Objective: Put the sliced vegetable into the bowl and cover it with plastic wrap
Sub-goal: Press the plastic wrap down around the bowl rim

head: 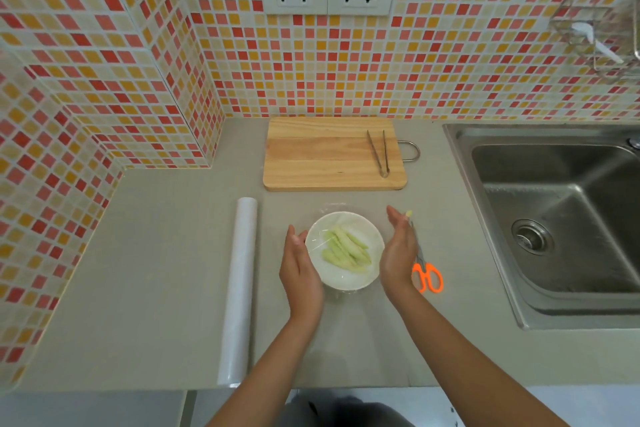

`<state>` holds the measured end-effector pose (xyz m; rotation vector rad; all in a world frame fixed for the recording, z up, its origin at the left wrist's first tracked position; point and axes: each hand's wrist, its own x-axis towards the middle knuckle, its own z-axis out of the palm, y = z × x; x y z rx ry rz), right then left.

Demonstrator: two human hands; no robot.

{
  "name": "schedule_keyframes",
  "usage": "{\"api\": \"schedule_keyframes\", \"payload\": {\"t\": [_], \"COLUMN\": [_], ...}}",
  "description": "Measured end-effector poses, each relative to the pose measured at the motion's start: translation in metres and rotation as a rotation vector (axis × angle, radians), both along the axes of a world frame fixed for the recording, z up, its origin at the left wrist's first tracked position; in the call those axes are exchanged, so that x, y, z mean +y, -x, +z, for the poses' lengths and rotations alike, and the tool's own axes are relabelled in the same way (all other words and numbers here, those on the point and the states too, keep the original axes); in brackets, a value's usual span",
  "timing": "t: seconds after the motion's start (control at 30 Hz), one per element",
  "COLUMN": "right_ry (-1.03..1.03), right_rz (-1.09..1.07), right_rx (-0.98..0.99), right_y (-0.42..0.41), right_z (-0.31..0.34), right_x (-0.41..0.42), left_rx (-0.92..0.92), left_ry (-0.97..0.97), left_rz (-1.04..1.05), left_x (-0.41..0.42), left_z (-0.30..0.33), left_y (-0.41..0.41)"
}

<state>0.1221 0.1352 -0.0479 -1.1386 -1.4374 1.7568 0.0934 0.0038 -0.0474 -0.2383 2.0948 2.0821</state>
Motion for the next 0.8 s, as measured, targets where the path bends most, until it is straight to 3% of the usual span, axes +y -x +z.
{"api": "schedule_keyframes", "payload": {"t": [0.1, 0.2, 0.43, 0.57, 0.67, 0.8], "right_ry": [0.069, 0.155, 0.146, 0.043, 0.102, 0.182], "right_rz": [-0.061, 0.012, 0.286, 0.031, -0.025, 0.011], "right_rx": [0.029, 0.023, 0.009, 0.022, 0.059, 0.057], "right_y": [-0.012, -0.011, 0.014, 0.008, -0.006, -0.006], "right_z": [-0.004, -0.008, -0.006, -0.003, -0.008, -0.011], "right_x": [-0.016, -0.025, 0.005, 0.005, -0.011, -0.027], "left_rx": [0.030, 0.004, -0.047, 0.067, -0.076, -0.301], "left_ry": [0.056, 0.070, 0.075, 0.232, 0.194, 0.141], "left_rz": [0.027, 0.009, 0.140, 0.145, 0.139, -0.031], "left_x": [-0.002, -0.001, -0.012, -0.020, -0.012, 0.004], "left_z": [0.004, 0.003, -0.001, 0.000, -0.002, -0.003], "left_y": [0.005, 0.008, -0.004, 0.015, 0.040, 0.058]}}
